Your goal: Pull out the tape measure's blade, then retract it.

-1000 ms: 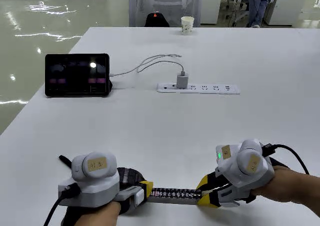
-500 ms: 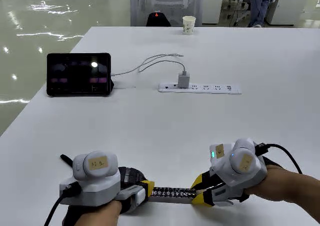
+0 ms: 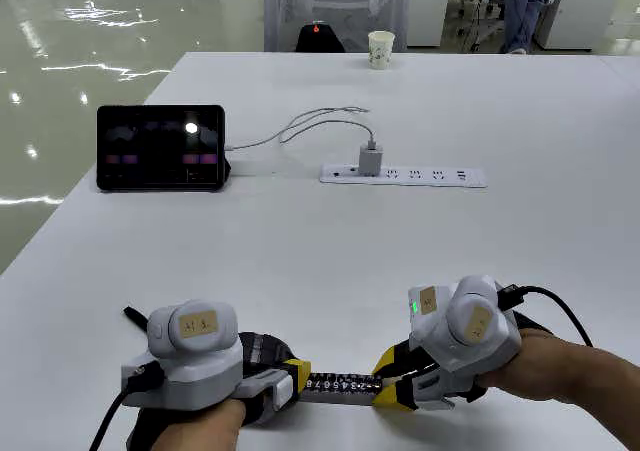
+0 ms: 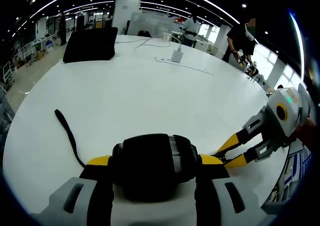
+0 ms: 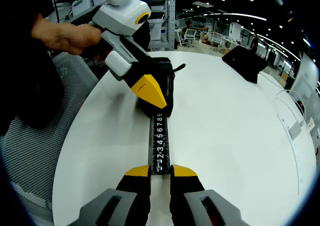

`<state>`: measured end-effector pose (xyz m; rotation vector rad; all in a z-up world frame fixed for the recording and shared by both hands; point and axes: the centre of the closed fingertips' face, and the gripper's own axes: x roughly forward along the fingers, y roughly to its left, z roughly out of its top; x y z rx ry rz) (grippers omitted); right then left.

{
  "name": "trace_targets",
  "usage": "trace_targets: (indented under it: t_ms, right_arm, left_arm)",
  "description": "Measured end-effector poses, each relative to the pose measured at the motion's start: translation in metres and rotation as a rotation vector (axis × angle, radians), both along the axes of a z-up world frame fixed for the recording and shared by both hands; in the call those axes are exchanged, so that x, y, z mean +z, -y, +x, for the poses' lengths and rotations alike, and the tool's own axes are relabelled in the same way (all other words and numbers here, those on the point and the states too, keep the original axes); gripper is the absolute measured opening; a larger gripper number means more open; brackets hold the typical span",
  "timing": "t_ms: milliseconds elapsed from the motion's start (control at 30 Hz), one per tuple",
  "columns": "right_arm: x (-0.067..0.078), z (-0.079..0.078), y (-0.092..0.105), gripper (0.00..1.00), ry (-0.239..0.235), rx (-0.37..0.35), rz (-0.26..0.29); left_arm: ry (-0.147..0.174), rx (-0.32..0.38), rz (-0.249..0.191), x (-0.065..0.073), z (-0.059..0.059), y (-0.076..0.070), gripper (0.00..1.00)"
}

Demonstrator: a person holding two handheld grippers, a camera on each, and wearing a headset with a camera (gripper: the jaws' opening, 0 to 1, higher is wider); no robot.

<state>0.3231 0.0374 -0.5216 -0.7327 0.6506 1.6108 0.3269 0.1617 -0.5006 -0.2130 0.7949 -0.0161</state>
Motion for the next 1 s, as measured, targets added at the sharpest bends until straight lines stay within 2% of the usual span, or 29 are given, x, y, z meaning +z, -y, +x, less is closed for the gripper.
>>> trace_targets:
  t_ms: [1000]
  right_arm:
    - [0.000, -0.003, -0.035, 0.10, -0.001, 0.007, 0.034]
  left_arm:
    - [-0.002, 0.011, -0.013, 0.001, 0.000, 0.000, 0.61]
